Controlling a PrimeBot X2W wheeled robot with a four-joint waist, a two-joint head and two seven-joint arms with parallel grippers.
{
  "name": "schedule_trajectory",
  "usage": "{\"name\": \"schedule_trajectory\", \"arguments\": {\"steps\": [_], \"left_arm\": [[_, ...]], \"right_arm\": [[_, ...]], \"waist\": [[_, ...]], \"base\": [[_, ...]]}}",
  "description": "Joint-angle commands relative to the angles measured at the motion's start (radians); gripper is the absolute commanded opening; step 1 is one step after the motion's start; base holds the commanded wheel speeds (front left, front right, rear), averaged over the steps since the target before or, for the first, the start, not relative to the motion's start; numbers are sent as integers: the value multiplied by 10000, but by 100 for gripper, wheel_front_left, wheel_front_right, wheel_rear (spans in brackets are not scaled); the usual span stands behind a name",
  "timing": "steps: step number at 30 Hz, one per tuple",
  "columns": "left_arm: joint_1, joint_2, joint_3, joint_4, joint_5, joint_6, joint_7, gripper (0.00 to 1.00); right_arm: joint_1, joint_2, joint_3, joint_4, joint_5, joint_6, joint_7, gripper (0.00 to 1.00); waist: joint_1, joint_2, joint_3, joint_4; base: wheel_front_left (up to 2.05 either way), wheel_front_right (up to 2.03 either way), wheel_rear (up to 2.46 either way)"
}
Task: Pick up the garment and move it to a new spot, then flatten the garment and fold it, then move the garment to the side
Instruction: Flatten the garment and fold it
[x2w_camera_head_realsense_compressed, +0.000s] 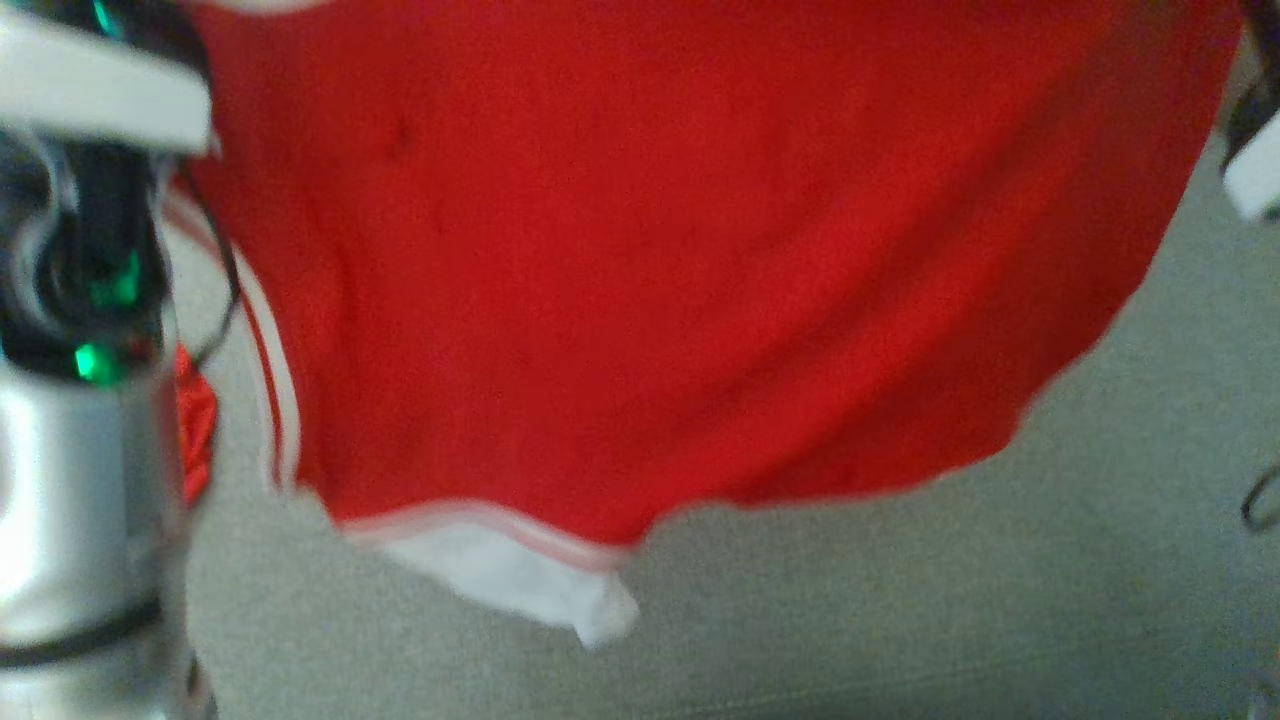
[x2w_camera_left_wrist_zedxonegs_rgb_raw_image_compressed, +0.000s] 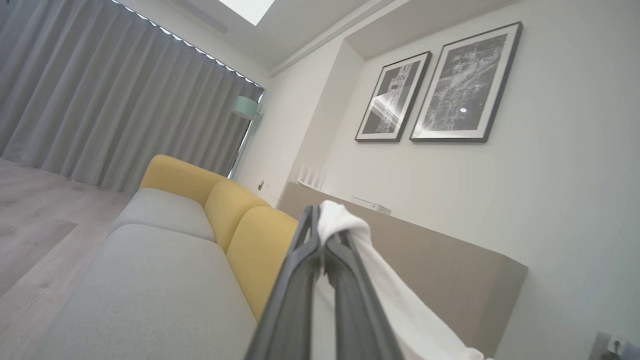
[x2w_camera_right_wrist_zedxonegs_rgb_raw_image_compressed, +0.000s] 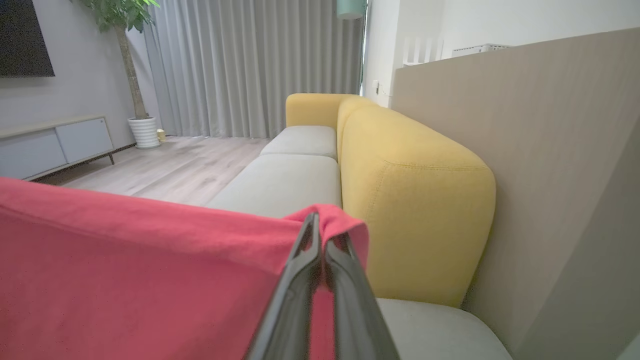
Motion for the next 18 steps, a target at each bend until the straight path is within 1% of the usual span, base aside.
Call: {"name": "schedule_trajectory", "arguments": {"steps": [1, 3, 6, 9, 11, 15, 18], "left_arm": [[-1074, 335, 267, -63, 59, -90, -3, 0], [-2098, 342, 147, 791, 196, -270, -158, 0], [-3627, 536, -89, 2409, 760, -613, -699, 0], [-5455, 461, -162, 4041, 1105, -836, -1441, 0], [-6438, 348, -67, 5032, 1171, -962, -2090, 0], [-7755, 182, -151, 6478, 1360, -1385, -3205, 0], [-8169, 74, -373, 7267, 1524, -1736, -3747, 0]], "right_arm": [[-952, 38, 82, -148, -15, 40, -118, 0], [-1928, 77, 189, 572, -145, 40, -608, 0], [-3584, -88, 962, 2273, -515, 40, -1791, 0], [-5543, 47, 1016, 4047, -769, 40, -3276, 0], [-6587, 226, 1016, 5182, -969, 40, -4454, 0], [-7913, 422, 1127, 6981, -1030, 40, -6627, 0], [-8217, 515, 1289, 8060, -686, 40, -7698, 0]], "waist": [[0, -1, 791, 2], [0, -1, 1475, -14], [0, -1, 2199, -131], [0, -1, 3007, -108], [0, -1, 3260, -84], [0, -1, 3489, 61], [0, -1, 3554, 215]], "base": [[0, 0, 0], [0, 0, 0], [0, 0, 0], [0, 0, 0], [0, 0, 0], [0, 0, 0], [0, 0, 0]]}}
